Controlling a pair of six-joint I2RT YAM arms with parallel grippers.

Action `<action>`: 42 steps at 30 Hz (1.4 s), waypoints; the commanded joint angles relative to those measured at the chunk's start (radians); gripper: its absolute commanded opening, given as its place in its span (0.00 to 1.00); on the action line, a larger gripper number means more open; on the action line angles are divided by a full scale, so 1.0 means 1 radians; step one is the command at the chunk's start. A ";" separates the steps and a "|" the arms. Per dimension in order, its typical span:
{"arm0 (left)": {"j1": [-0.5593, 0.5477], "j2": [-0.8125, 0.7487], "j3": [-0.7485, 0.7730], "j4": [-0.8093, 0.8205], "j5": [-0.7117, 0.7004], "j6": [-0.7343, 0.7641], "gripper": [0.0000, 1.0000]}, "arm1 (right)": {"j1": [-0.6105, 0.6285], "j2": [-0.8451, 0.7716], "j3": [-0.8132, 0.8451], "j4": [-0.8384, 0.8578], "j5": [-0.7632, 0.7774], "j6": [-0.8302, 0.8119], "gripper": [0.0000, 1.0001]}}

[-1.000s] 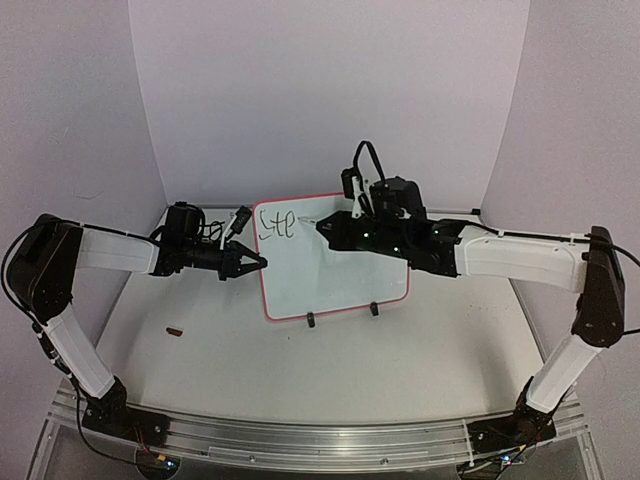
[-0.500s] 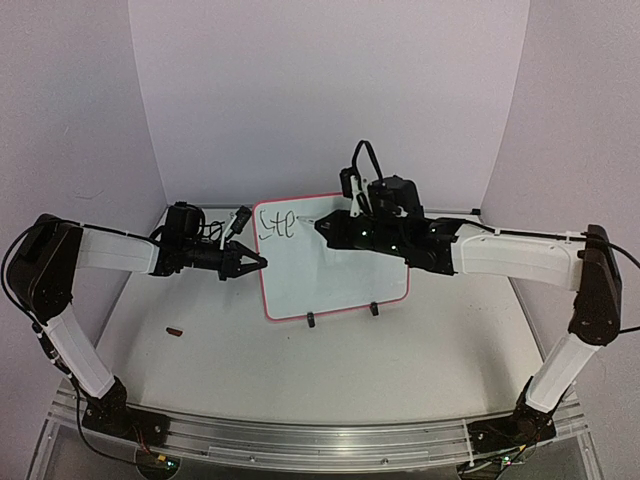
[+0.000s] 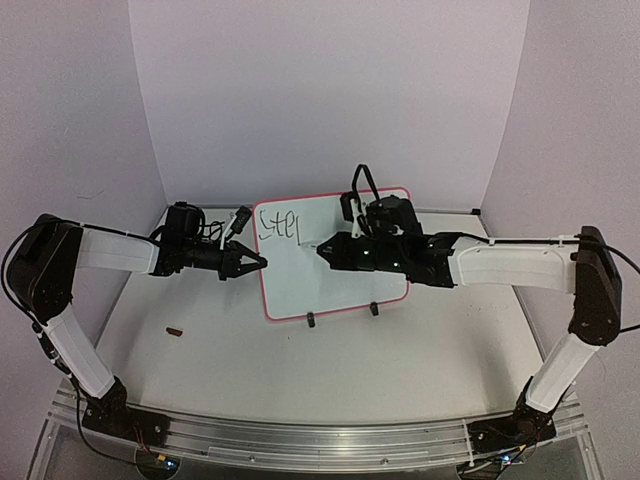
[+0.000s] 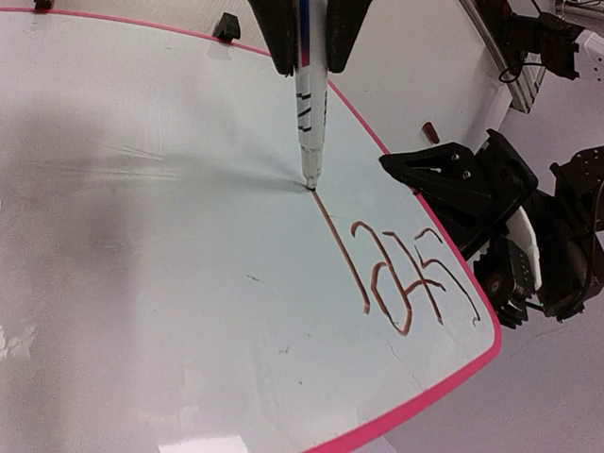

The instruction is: Write a sentence on the whiteboard

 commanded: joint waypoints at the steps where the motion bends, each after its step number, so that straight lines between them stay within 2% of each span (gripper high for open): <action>1: -0.004 -0.001 -0.008 -0.037 -0.114 0.045 0.00 | -0.001 0.021 -0.010 0.010 -0.013 0.031 0.00; 10: -0.005 -0.002 -0.008 -0.038 -0.114 0.045 0.00 | 0.006 -0.044 0.014 0.020 -0.067 0.008 0.00; 17: -0.005 -0.001 -0.008 -0.038 -0.115 0.046 0.00 | 0.006 -0.086 0.039 0.040 0.022 -0.037 0.00; 42: -0.004 0.006 -0.007 -0.038 -0.114 0.047 0.00 | 0.006 0.014 0.135 0.066 0.066 -0.066 0.00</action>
